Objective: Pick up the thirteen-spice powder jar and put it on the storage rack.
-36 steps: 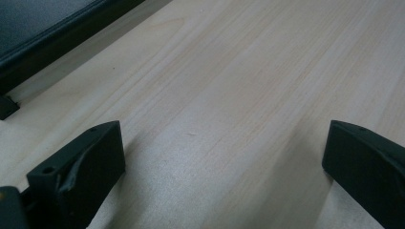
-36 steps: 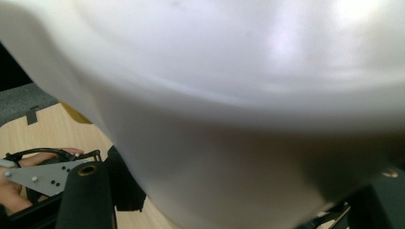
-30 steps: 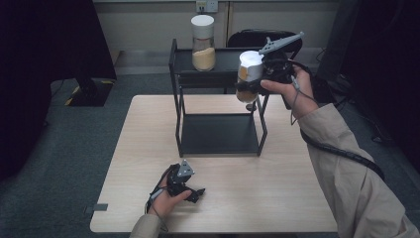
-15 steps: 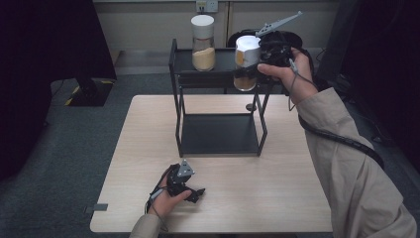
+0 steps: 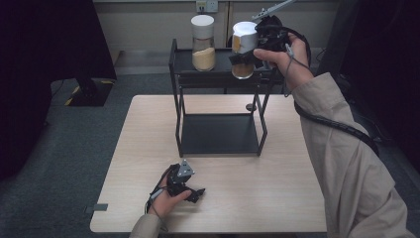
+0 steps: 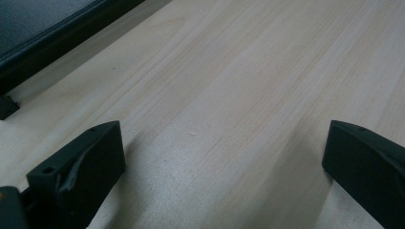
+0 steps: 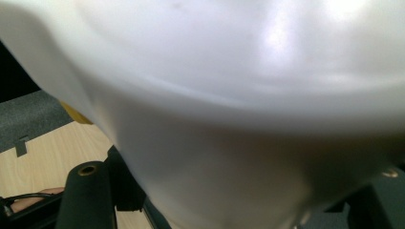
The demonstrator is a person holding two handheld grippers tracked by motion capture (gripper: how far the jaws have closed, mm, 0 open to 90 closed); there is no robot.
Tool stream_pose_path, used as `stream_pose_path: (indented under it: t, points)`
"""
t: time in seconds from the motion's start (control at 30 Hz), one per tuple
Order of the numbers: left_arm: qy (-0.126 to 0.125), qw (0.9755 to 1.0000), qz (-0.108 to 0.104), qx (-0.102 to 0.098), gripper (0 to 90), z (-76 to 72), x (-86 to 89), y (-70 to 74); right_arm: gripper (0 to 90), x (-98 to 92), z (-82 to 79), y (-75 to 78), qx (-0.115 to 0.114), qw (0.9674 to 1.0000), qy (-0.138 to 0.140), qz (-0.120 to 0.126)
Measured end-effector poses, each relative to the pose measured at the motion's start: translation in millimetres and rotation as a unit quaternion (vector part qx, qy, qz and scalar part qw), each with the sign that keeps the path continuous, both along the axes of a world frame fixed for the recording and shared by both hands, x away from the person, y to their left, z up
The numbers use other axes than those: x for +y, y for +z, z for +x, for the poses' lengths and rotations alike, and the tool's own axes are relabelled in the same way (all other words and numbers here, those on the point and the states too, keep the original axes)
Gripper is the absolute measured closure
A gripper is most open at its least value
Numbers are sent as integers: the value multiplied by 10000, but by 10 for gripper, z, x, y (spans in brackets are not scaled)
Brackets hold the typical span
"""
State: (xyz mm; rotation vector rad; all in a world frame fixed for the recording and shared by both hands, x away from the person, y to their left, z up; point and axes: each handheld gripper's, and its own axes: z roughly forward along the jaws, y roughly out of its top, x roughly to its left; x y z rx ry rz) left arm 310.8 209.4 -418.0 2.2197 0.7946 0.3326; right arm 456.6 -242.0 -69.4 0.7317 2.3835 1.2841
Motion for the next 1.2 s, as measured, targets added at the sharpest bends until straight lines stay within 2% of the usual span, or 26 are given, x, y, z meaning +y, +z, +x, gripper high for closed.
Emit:
stream_pose_path:
  t: [0.17, 0.37, 0.53, 0.73, 1.2]
  points:
    - [3, 10000, -10, 1, 0, 0, 1, -2, 301, 19, 69, 21, -64, 9999, -89, 68]
    - [3, 10000, -7, 3, 0, 0, 1, -1, 301, 37, 200, 17, -22, 9996, -237, 115]
    - [4, 10000, -11, -1, 0, 0, 1, -3, 301, 70, 290, -16, -19, 9993, -361, 79]
    - [-7, 10000, -6, 4, 0, 4, 3, 0, 301, 97, 360, -64, -18, 9986, -511, 165]
    - [-19, 10000, -11, 1, 0, 7, 7, -3, 301, 128, 479, -148, 101, 9980, -583, 201]
